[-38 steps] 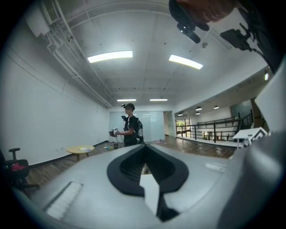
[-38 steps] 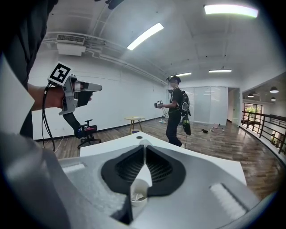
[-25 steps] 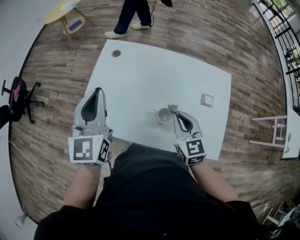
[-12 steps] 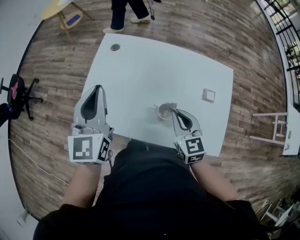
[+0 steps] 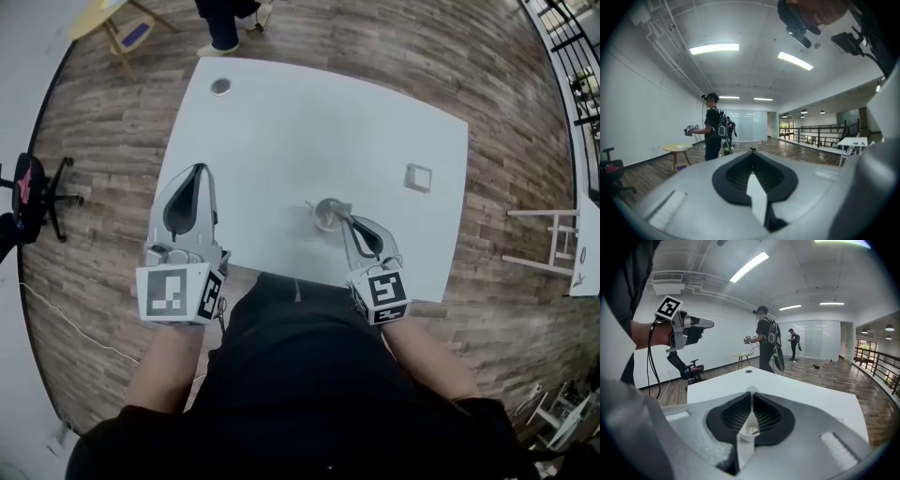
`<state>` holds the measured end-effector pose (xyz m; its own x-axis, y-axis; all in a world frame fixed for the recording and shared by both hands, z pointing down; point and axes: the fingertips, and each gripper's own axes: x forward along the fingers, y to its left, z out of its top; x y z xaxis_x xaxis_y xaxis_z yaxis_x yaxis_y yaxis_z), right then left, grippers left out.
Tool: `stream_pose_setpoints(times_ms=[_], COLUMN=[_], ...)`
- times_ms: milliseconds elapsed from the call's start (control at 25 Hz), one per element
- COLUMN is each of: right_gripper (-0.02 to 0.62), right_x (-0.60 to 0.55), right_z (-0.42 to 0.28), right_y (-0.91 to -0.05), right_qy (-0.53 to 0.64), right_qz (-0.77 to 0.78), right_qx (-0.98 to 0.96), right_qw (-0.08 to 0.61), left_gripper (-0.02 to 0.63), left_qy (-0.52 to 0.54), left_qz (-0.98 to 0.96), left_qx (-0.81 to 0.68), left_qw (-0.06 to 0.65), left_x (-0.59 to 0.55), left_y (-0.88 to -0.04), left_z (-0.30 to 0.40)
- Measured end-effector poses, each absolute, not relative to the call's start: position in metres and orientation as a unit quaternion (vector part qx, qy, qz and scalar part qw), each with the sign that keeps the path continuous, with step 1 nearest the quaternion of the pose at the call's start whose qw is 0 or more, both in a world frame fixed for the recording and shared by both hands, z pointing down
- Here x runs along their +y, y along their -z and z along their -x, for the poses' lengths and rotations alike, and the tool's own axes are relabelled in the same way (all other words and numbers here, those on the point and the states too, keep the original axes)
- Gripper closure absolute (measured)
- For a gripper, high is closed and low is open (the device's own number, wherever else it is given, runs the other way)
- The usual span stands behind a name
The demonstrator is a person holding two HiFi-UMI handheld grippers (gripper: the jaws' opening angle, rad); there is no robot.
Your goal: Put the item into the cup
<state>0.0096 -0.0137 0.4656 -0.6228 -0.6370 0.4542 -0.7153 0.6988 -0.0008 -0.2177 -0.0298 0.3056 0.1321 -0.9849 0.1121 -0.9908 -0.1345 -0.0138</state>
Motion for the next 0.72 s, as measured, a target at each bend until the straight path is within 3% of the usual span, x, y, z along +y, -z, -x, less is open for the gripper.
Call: stream_pose_setpoints(times_ms=[720], right_gripper=[0.577], right_x=[-0.006], right_z=[-0.006], right_y=[-0.485], right_qy=[-0.122], right_qz=[-0.392], right_qx=[-0.884], right_qw=[0.223], left_gripper=[0.600], left_qy=[-0.064], left_qz=[-0.776], left_qx=[-0.626], left_qw=[0.040], left_x=[-0.052], left_y=[-0.313], left_z=[0.211])
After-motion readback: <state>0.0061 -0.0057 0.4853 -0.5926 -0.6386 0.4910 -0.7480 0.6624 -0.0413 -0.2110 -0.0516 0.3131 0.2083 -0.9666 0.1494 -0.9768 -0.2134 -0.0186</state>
